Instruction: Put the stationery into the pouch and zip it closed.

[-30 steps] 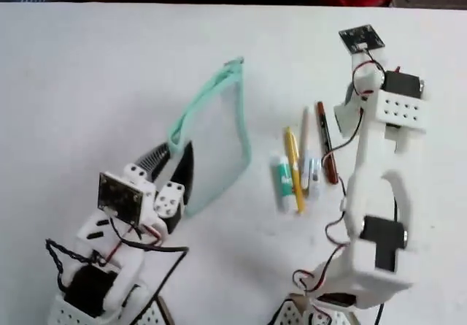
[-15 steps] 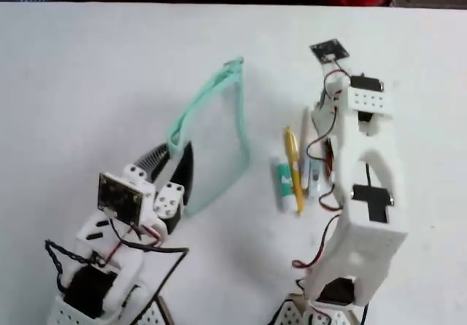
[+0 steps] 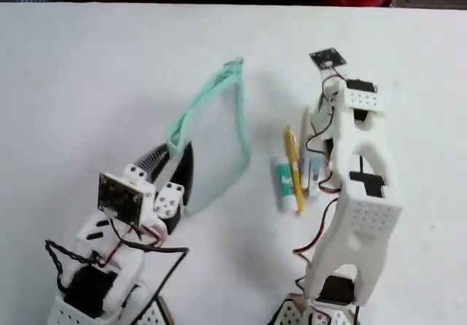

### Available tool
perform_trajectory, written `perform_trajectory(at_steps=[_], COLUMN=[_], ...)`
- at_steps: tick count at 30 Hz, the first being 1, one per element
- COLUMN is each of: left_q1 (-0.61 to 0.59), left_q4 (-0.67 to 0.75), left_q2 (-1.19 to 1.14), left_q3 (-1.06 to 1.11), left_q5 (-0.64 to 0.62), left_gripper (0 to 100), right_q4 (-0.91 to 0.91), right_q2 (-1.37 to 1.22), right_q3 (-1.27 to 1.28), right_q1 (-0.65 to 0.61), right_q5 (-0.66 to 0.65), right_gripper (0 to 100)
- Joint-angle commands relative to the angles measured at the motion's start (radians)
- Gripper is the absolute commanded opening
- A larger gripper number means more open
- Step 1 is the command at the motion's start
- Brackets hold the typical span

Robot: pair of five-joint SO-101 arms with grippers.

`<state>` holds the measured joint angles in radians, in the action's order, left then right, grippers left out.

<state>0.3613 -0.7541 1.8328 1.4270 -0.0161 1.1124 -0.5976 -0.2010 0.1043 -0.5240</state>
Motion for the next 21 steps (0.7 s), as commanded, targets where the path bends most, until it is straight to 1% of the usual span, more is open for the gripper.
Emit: perform_trajectory(at_steps=[1,3,7,10,13,17,21], left_q1=[-0.010,-0.010,-0.010,-0.010,-0.010,0.036,0.088], left_q4=[-0.009,-0.009,-0.011,-0.011,-0.011,-0.012,-0.051], left_q2=[-0.005,-0.005,-0.005,-0.005,-0.005,-0.005,-0.005], left_q3=[0.003,0.003,0.003,0.003,0.003,0.005,0.005], left_q5=[0.017,0.017,0.017,0.017,0.017,0.017,0.018], left_gripper=[3,3,3,3,3,3,3], right_q4=[-0.005,0.025,0.203,0.321,0.403,0.493,0.607], right_q2=[0.012,0.012,0.059,0.153,0.285,0.510,0.780], right_q3=[-0.066,-0.095,-0.207,-0.281,-0.313,-0.319,-0.310], right_q1=[0.015,0.030,0.061,0.082,0.074,0.004,-0.125], right_q5=[-0.006,-0.006,-0.011,-0.009,-0.014,-0.014,-0.003], right_gripper=[1.5,1.9,1.8,1.8,1.8,1.8,1.8])
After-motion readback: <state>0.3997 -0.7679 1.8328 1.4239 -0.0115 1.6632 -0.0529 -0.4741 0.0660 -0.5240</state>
